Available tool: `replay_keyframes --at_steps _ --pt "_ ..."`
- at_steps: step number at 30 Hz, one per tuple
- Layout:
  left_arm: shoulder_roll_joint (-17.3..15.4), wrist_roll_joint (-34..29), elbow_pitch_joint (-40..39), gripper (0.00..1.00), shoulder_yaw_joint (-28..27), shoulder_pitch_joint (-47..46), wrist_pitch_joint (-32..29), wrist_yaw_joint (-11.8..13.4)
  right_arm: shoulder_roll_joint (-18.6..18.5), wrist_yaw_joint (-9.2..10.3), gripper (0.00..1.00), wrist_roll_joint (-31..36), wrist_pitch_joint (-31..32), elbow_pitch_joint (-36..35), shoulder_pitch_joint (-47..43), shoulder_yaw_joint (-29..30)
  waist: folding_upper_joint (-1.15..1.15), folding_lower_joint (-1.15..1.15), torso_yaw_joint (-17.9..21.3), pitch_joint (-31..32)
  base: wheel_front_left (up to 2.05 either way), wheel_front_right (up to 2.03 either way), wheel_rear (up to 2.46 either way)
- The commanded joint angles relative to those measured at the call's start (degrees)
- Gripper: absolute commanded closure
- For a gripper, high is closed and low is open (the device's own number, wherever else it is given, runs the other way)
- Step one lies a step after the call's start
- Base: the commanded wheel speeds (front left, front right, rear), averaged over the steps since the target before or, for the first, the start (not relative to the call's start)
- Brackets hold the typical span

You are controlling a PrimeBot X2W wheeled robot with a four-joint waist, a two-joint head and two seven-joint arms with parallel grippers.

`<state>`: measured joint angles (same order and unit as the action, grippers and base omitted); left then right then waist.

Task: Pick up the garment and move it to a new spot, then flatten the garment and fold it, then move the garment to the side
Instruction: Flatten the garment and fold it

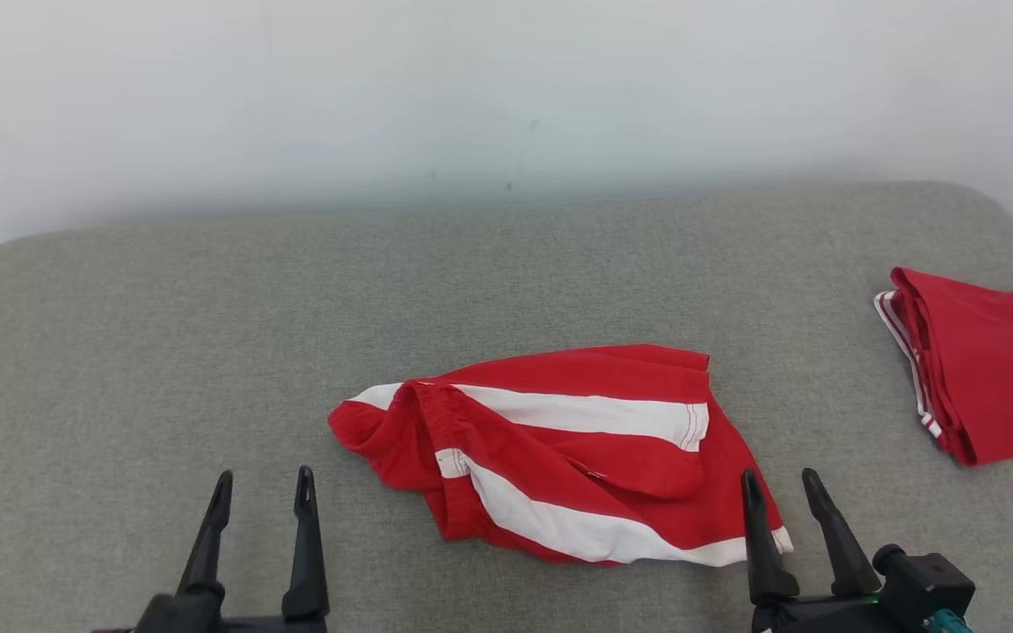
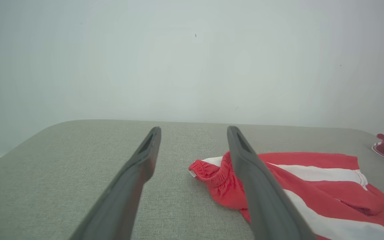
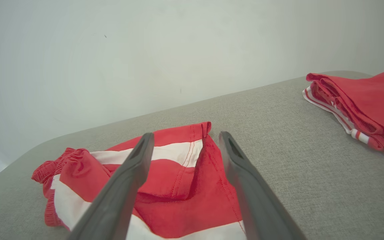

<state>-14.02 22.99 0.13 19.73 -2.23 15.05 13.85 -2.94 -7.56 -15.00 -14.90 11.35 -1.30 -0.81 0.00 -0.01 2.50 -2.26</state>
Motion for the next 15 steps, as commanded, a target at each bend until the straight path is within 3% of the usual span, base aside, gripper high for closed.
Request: replay_keyframes --at_steps 1,6,15 --pt "0.1 -1.3 -0.1 0.00 -0.6 1.3 0.1 -0.3 0.1 0.13 0.00 0.1 -0.3 -0.3 -0.5 0.1 0.00 0.01 -0.5 0.3 0.00 0.00 0.00" --pt "3.9 -9.5 -2.5 0.00 -7.7 6.7 0.1 -4.6 0.2 0.13 0.00 1.0 -0.3 -2.3 -2.1 1.7 0.00 0.01 -2.0 1.3 0.00 0.00 0.00" --pt "5.7 -15.3 -0.2 0.00 -13.3 12.3 0.1 -10.5 -0.1 0.13 0.00 2.5 -0.3 -3.2 -4.4 2.7 0.00 0.01 -2.7 2.4 0.00 0.00 0.00"
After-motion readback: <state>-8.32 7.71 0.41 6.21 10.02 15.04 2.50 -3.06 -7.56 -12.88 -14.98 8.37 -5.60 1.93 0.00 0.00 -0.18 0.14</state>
